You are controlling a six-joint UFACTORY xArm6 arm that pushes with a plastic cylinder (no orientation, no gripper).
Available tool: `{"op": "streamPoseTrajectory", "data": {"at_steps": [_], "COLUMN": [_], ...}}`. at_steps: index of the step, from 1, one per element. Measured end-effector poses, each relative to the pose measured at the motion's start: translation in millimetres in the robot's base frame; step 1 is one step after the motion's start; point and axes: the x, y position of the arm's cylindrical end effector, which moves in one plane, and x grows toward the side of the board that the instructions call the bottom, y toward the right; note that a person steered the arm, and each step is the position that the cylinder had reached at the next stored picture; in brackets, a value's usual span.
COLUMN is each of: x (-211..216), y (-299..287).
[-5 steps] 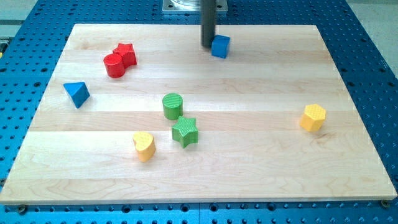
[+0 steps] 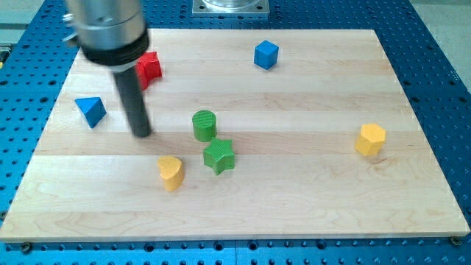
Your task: Move the triangle close to the cube
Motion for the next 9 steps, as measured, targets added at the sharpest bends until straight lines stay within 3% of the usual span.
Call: {"op": "streamPoseTrajectory", "data": {"at_steps": [1,2,4,7,9], "x": [6,-7,-35,-65,-69], "y": [-82,-102,-37,-79,14]}}
